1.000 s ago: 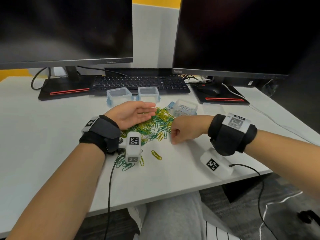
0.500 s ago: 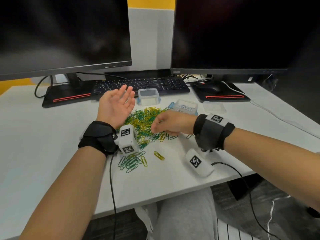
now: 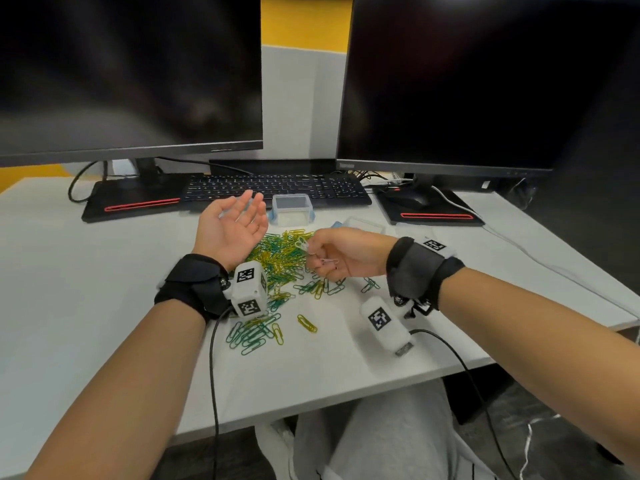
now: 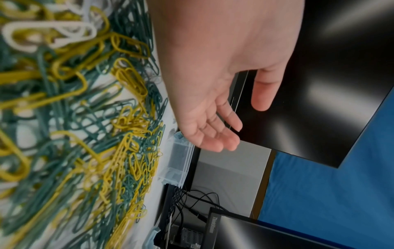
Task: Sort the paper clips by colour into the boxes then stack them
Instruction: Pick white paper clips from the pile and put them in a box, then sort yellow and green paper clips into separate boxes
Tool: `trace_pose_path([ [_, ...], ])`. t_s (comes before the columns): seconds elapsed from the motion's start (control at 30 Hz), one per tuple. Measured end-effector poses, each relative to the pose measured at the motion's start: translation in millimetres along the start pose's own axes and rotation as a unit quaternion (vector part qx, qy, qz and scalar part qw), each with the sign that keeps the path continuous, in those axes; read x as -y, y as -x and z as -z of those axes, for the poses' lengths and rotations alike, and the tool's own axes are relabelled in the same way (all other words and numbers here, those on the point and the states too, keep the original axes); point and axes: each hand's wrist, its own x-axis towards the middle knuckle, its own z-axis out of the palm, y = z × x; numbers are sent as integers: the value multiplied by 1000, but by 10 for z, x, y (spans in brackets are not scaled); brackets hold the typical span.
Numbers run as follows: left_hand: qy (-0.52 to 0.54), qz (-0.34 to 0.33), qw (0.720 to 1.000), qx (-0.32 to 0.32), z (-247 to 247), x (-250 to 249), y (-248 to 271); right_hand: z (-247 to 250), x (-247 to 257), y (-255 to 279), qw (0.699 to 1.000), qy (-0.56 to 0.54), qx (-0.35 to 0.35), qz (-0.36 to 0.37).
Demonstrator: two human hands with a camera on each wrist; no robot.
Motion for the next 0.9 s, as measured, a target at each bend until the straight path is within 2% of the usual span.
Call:
trace_pose_path([
  [0.03,-2,1,1000,1,-5,10,3,24,-24,5,995,-95,28,11],
  [0.1,-1,0,1000,1,-8,15,5,61,-64,18,967,-246,52,47],
  [0.2,8,-4,1000,-1,7,-2,0,154,-43,44,929,-359,-19,90],
  [0.3,15,-7,1000,1,20,-12,-16,323,53,103,915,-374,-123,91],
  [0.4,25,-6,1000,3,38,-21,-32,537,145,169,886,-393,-223,101],
  [0.47,29,-7,1000,7,51,-23,-40,650,171,178,869,-369,-302,131],
  [0.57,34,-11,999,15,50,-20,-42,706,151,131,857,-321,-365,169],
  [0.63,40,-14,999,19,50,-25,-37,729,136,75,853,-312,-373,190],
  [0.9,70,-10,997,26,111,-41,-65,741,100,30,867,-284,-325,249],
])
